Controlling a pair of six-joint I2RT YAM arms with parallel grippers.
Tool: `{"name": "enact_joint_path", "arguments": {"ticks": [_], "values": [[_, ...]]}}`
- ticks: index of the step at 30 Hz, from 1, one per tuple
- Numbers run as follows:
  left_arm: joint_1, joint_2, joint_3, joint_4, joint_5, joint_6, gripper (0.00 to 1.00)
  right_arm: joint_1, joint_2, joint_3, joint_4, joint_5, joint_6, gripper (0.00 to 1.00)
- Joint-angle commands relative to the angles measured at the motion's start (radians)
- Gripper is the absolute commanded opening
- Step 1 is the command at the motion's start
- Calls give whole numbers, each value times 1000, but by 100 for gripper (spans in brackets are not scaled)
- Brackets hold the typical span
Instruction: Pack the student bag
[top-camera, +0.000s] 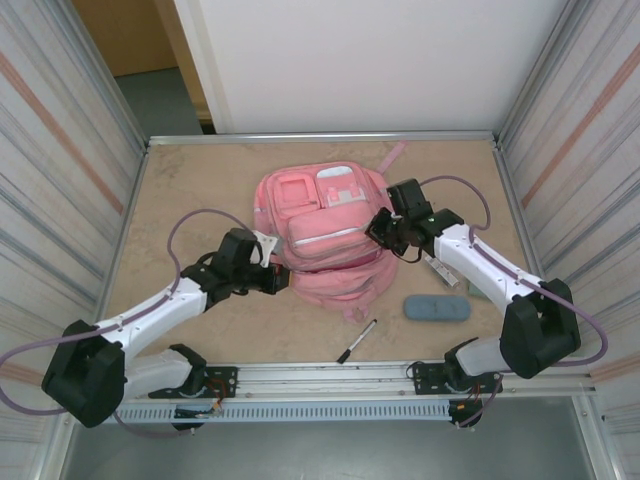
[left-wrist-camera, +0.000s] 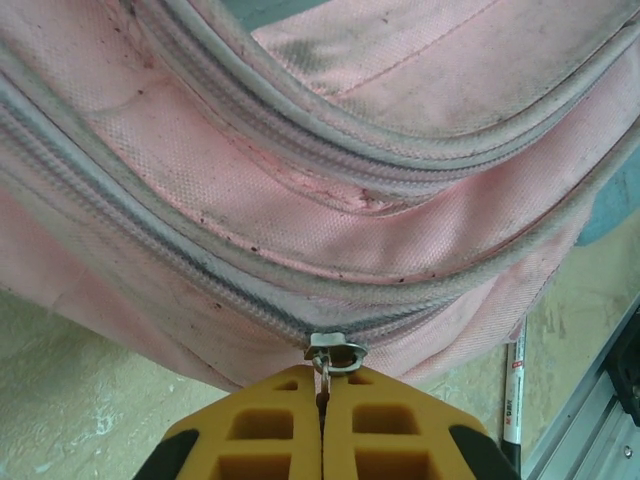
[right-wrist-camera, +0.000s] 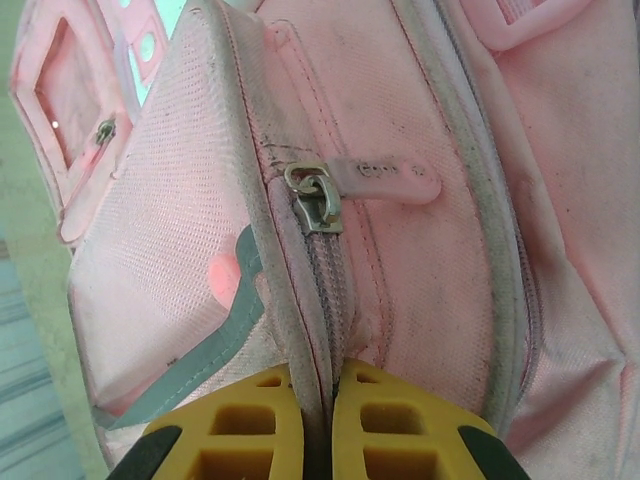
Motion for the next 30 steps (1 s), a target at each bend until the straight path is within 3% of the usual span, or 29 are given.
{"name": "enact_joint_path", "arguments": {"ticks": [1, 5, 7, 8, 11, 13, 17, 20, 23, 28, 30], "values": [[26, -24, -24, -120, -52, -16, 0, -64, -27, 26, 33, 102, -84, 0], [46, 15, 22, -139, -74, 45, 0, -102, -36, 24, 23, 75, -105, 0], [32, 46, 44, -79, -18, 66, 0, -126, -30, 34, 17, 35, -115, 0], [5, 57, 52, -44, -4, 66, 0, -127, -27, 45, 3, 19, -120, 9], [-94, 99, 104, 31, -16, 59, 0, -102, -33, 58, -57, -8, -76, 56], [-137, 122, 139, 73, 4, 38, 0, -70, -58, 26, -73, -19, -17, 67], [-176, 172, 177, 146, 54, 11, 0, 12, -104, -5, -139, 5, 35, 77], [-185, 215, 203, 177, 101, -17, 0, 115, -131, -26, -199, 70, 225, 81], [-209, 253, 219, 205, 115, -15, 0, 203, -125, -69, -124, 0, 392, 83], [-222, 313, 240, 257, 147, -39, 0, 267, -55, -46, -119, 48, 526, 84], [-228, 321, 227, 296, 154, -45, 0, 263, -20, -39, -117, 120, 530, 77]]}}
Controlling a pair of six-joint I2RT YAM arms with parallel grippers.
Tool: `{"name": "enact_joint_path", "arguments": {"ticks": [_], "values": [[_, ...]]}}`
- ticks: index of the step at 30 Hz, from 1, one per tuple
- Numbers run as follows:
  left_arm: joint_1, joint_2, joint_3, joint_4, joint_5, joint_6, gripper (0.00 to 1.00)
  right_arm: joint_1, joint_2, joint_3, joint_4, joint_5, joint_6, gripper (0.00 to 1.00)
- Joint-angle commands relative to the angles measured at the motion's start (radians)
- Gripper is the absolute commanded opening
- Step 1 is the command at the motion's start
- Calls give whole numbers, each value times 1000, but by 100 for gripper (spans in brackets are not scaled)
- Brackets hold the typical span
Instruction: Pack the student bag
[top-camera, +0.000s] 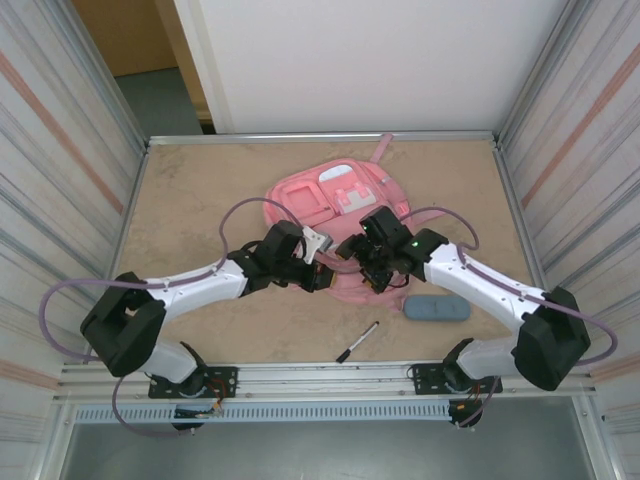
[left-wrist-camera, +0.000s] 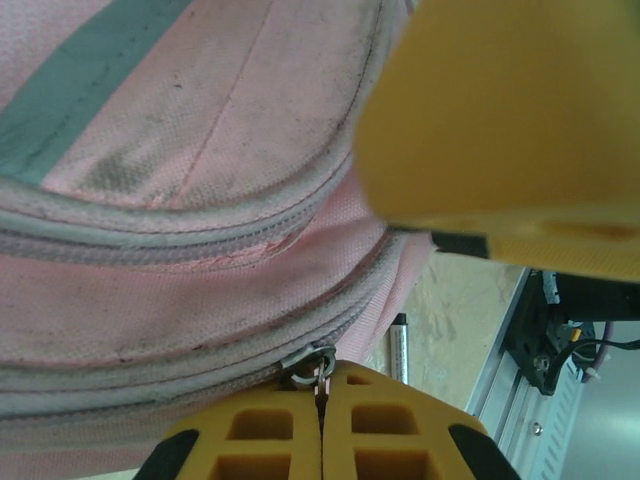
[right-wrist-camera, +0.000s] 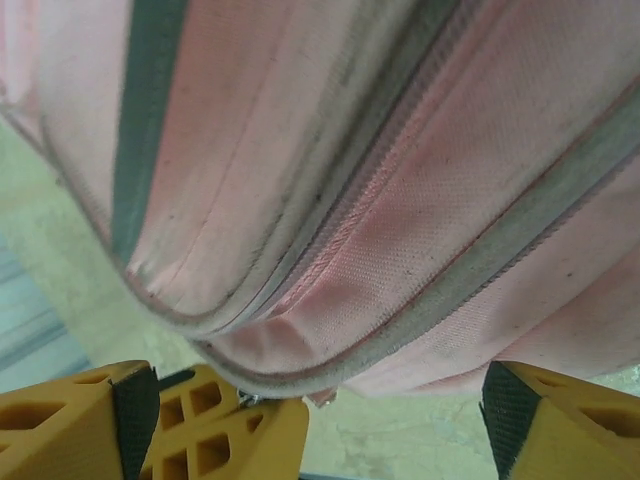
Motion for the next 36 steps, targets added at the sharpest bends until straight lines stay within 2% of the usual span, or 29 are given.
{"name": "enact_joint_path", "arguments": {"ticks": [1, 3, 6, 14, 22, 28, 31, 33, 34, 36], "values": [[-12, 4, 22, 116, 47, -23, 0, -9, 55, 21, -6, 103, 106, 71], [-10, 4, 18, 105, 37, -16, 0, -51, 106, 16, 24, 44, 106, 48], [0, -18, 15, 34, -7, 0, 0, -72, 146, 10, 57, -19, 122, 24], [125, -91, -62, -146, -127, 87, 0, -68, 87, -16, 38, 59, 122, 0], [288, -58, -77, -111, -155, 119, 0, -52, 29, -11, 18, 92, 82, 0], [312, -36, -16, -50, 30, 149, 0, -38, 28, -1, -5, 156, 0, 0], [312, -63, -54, 4, 148, 186, 0, -63, 28, -4, 20, 191, -86, 0], [311, -80, -64, 12, 196, 185, 0, -106, 43, 6, 70, 153, -207, 0], [305, -77, -52, 8, 261, 192, 0, -146, 60, 30, 62, 114, -282, 0], [268, -68, -17, -40, 270, 195, 0, -214, 94, 72, 24, 62, -386, 0]]}}
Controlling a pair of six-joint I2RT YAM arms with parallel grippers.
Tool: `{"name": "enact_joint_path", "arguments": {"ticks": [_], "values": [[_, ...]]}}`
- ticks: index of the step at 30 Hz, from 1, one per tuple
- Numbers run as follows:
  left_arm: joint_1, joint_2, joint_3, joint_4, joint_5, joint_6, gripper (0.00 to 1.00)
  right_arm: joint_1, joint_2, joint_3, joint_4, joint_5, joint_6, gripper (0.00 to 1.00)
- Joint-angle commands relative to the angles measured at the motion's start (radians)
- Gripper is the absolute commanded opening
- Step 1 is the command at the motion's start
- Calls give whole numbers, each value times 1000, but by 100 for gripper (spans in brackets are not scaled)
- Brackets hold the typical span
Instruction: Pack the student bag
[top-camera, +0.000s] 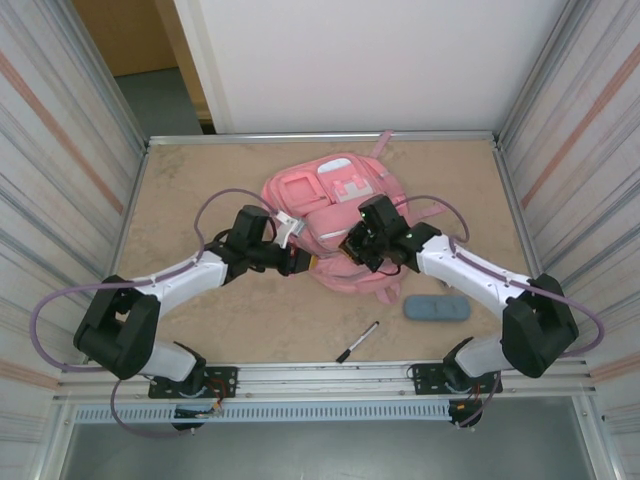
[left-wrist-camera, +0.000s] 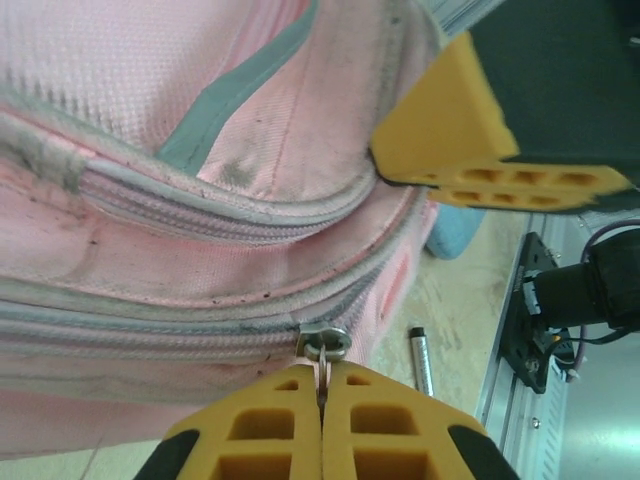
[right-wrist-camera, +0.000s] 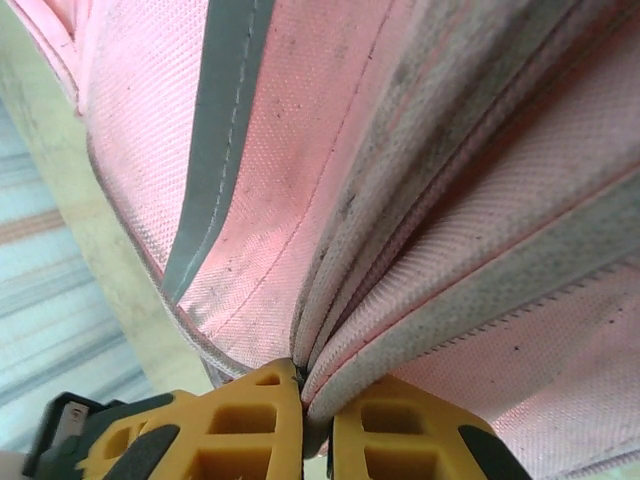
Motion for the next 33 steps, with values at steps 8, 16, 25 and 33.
{"name": "enact_joint_path", "arguments": {"ticks": [8, 16, 25, 33], "values": [[-33, 30, -2, -60, -81, -6, 0, -212, 21, 78, -145, 69, -438, 0], [-73, 57, 6, 39, -106, -11, 30, -220, 2, 49, -117, 10, -430, 0], [-397, 199, 90, 229, -587, -415, 49, -207, 6, 5, -75, -49, -305, 0], [-463, 274, 190, 126, -784, -698, 52, -122, -6, 21, -69, -19, -201, 0]]}}
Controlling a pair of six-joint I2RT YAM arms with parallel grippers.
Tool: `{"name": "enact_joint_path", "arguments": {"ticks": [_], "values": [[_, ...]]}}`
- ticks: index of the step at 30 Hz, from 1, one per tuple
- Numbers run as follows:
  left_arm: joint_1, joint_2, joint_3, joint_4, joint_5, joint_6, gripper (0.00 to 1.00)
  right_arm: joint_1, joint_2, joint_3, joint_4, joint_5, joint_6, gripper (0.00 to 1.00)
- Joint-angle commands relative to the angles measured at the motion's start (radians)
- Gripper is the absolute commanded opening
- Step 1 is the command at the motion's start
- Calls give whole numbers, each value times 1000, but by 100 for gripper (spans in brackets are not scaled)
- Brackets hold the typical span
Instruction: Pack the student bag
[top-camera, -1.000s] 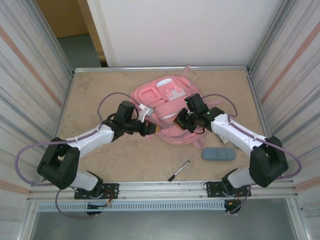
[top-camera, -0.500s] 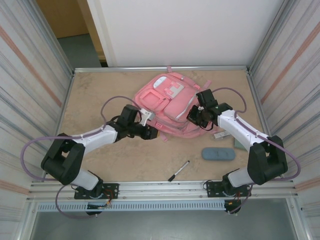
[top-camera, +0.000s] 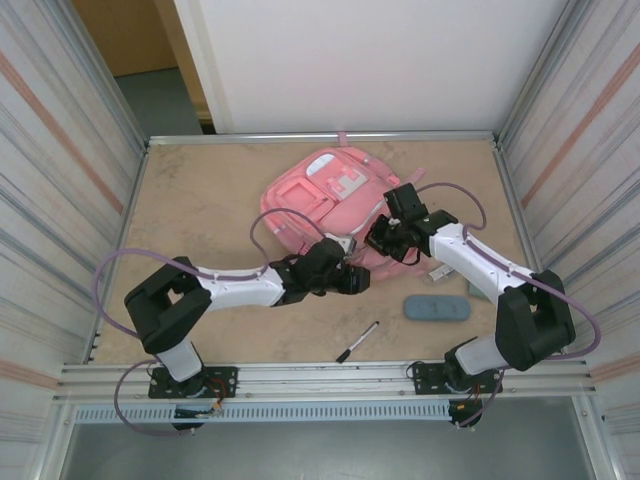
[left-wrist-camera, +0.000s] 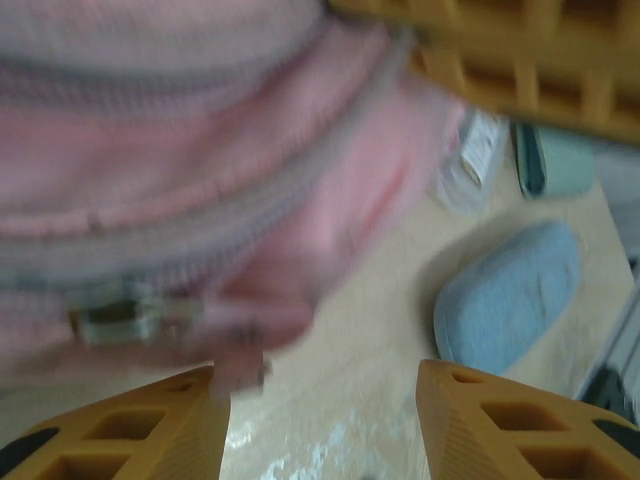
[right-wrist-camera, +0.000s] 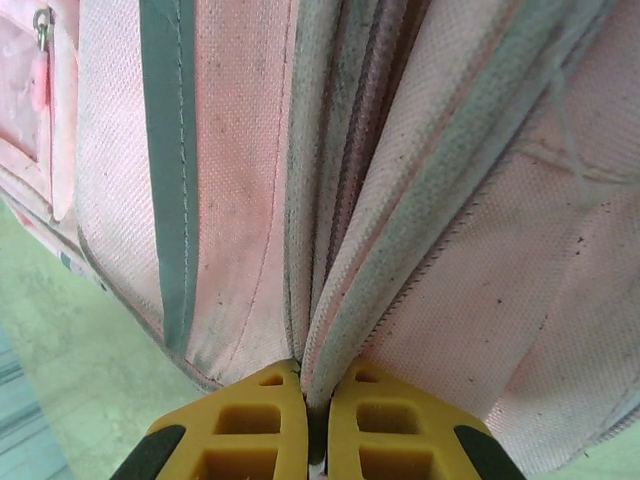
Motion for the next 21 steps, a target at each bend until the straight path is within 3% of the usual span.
{"name": "enact_joint_path", "arguments": {"ticks": [1, 7, 12, 21], "values": [[4, 7, 55, -83, -176, -159, 52, 35, -35, 13, 20, 1, 49, 0], [28, 0, 106, -278, -278, -219, 48, 65, -38, 18, 21, 4, 58, 0], [27, -19, 111, -344, -299, -230, 31, 67, -35, 18, 16, 12, 46, 0], [64, -137, 21, -427, -292, -230, 36, 63, -31, 23, 10, 13, 22, 0]]}}
